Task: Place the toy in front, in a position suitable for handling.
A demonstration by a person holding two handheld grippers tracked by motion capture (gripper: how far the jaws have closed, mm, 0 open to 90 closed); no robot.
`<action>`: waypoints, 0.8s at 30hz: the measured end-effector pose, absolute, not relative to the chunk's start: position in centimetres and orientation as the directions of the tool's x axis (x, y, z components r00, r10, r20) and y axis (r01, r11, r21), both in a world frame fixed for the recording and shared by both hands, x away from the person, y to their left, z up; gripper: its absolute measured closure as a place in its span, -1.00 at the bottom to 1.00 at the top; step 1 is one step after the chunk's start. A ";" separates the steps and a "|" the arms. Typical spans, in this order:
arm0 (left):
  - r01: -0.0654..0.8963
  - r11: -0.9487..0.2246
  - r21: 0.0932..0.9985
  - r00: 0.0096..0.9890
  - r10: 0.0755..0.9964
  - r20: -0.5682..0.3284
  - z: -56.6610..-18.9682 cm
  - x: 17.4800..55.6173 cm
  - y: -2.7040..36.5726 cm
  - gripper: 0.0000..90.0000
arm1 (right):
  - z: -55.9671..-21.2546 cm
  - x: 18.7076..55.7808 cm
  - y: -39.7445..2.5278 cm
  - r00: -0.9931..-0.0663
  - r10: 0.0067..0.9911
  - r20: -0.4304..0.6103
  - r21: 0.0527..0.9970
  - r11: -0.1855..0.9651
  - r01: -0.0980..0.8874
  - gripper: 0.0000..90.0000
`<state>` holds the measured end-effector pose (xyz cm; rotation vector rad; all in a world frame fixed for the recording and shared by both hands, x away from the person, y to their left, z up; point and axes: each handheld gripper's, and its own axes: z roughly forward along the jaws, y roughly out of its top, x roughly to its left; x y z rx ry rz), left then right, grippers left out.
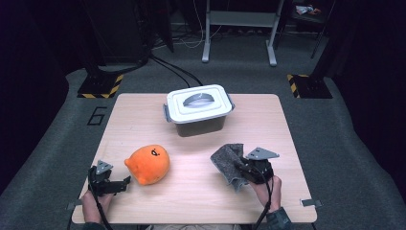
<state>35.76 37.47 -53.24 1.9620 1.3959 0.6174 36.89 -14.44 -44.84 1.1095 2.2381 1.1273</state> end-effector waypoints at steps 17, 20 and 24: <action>0.643 -0.231 0.731 0.326 0.945 0.012 -53.2 35.8 37.5 -0.94 | -45.1 38.4 -19.7 -0.453 0.891 0.000 0.799 0.273 0.536 0.54; 0.643 -0.229 0.731 0.325 0.946 0.010 -53.2 35.8 37.5 -0.94 | -45.5 38.8 -20.9 -0.420 0.908 0.002 0.790 0.256 0.557 0.53; 0.643 -0.230 0.730 0.326 0.945 0.011 -53.2 35.8 37.5 -0.94 | -46.1 39.3 -22.3 -0.377 0.926 0.012 0.786 0.224 0.576 0.53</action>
